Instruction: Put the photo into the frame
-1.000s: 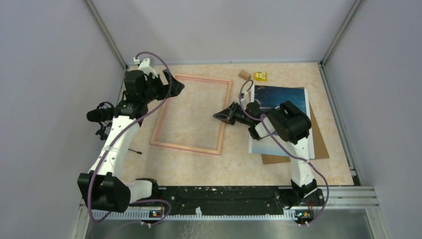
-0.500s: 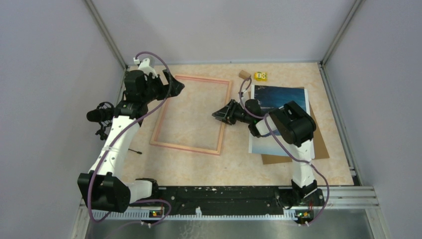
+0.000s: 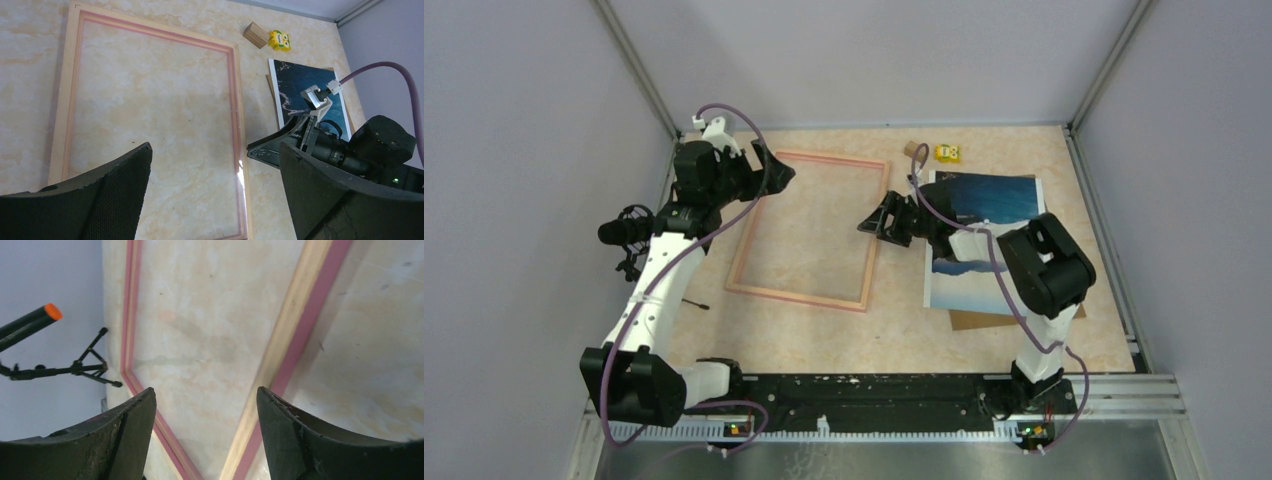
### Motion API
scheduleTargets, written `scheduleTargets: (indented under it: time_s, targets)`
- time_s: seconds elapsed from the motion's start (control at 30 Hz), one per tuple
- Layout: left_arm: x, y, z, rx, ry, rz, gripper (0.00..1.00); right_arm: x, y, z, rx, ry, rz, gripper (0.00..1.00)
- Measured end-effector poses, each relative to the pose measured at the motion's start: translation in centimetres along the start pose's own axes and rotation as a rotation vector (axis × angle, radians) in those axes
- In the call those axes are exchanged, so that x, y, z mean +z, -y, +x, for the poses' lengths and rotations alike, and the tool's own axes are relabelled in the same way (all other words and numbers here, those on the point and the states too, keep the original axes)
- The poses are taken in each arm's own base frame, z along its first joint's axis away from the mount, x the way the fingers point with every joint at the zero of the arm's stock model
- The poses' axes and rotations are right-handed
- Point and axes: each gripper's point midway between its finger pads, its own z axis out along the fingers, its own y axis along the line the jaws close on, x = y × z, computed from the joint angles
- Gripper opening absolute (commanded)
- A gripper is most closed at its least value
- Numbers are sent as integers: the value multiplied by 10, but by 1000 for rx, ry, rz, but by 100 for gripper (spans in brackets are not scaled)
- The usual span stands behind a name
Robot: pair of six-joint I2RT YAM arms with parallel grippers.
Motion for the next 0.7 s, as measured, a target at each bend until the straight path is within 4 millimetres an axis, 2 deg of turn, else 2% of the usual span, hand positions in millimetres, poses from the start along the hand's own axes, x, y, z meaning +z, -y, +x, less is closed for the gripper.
scheduleTargets:
  time_s: [0.17, 0.27, 0.4, 0.5, 0.7]
  targets:
    - [2, 0, 2, -3, -7, 4, 98, -18, 3, -5, -69, 24, 98, 64]
    - [4, -1, 4, -7, -15, 7, 98, -21, 3, -6, -97, 40, 132, 53]
    - [5, -1, 6, -9, -21, 8, 98, -20, 10, 6, -119, 28, 196, 48]
    - [5, -1, 5, -8, -21, 12, 99, -15, 14, 20, -147, 2, 250, 34]
    - [5, 0, 5, -8, -20, 14, 98, -1, 19, 32, -197, -25, 328, 17]
